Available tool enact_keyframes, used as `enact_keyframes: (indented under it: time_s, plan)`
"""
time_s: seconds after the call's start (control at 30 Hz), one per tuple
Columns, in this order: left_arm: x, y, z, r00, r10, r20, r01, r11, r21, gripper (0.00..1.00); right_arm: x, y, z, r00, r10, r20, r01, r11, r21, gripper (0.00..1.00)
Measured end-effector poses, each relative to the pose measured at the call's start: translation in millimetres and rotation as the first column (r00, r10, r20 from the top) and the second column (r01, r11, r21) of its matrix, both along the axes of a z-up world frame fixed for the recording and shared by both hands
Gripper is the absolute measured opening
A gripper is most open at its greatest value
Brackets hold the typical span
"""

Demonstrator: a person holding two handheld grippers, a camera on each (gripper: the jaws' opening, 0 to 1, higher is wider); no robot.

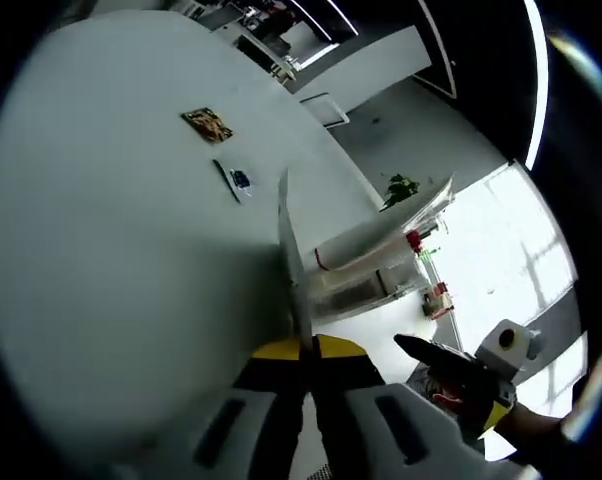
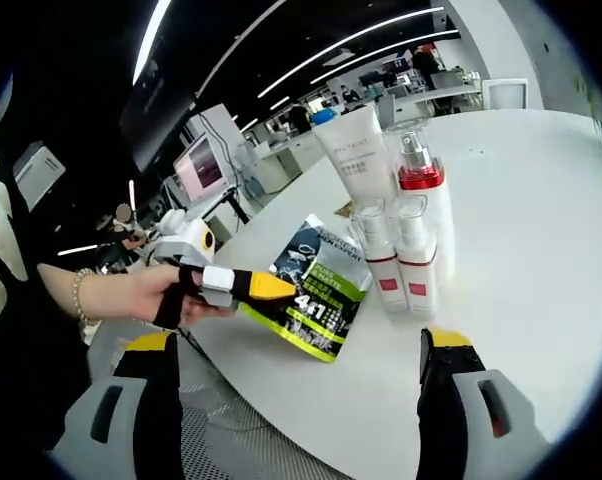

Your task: Arrange the skincare products in the storage area until every visible bottle or jar stands upright without overlapping.

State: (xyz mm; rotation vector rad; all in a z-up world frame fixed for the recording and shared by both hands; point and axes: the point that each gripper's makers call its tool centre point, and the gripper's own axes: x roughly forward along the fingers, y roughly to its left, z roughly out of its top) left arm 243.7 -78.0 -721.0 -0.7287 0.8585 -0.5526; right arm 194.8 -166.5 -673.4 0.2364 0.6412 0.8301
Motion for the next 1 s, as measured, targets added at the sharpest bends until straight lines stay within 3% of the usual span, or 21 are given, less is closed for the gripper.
enact_keyframes:
  time_s: [0.13,0.27,0.4,0.5,0.6,0.73,0.87,1.0]
  plan:
    - [0.3,4.1,-10.5,0.996,-0.072,0.048,0.065,0.99,0.129,0.01,-0.3,-0.8,-0.4,1.0,-0.004,-0.002,0.004,1.0,0.002,1.0]
    - [1.5,11.2,-21.5,0.992,-0.099,0.082,0.075,0.963,0.258,0.08,-0.3,-1.1,-1.2,1.0,-0.006,-0.005,0.006,1.0,0.003,1.0]
    - [0.0,16.5,-28.7,0.98,-0.168,0.109,0.115,0.918,0.38,0.17,0.5,-1.4,-1.6,1.0,-0.006,-0.004,0.006,1.0,0.005,1.0]
    - [-2.6,15.4,-30.7,0.974,-0.199,0.111,0.134,0.894,0.428,0.21,0.5,-1.6,-2.2,1.0,-0.006,-0.006,0.006,1.0,0.006,1.0]
    - [-2.0,19.2,-33.7,0.966,-0.231,0.119,0.141,0.849,0.509,0.26,0.8,-2.2,-2.5,1.0,-0.007,-0.006,0.007,1.0,0.007,1.0]
    - [-1.3,22.5,-36.8,0.959,-0.259,0.119,0.149,0.812,0.565,0.32,0.9,-1.8,-0.9,1.0,-0.013,-0.008,0.013,1.0,0.017,1.0]
    - [-0.8,27.4,-40.3,0.959,-0.261,0.108,0.153,0.801,0.579,0.34,1.1,-2.7,-1.2,1.0,-0.016,-0.008,0.016,1.0,0.016,1.0]
    - [-0.2,32.2,-39.8,0.955,-0.276,0.112,0.153,0.777,0.611,0.34,0.8,-2.0,-1.4,1.0,-0.014,-0.009,0.014,1.0,0.015,1.0]
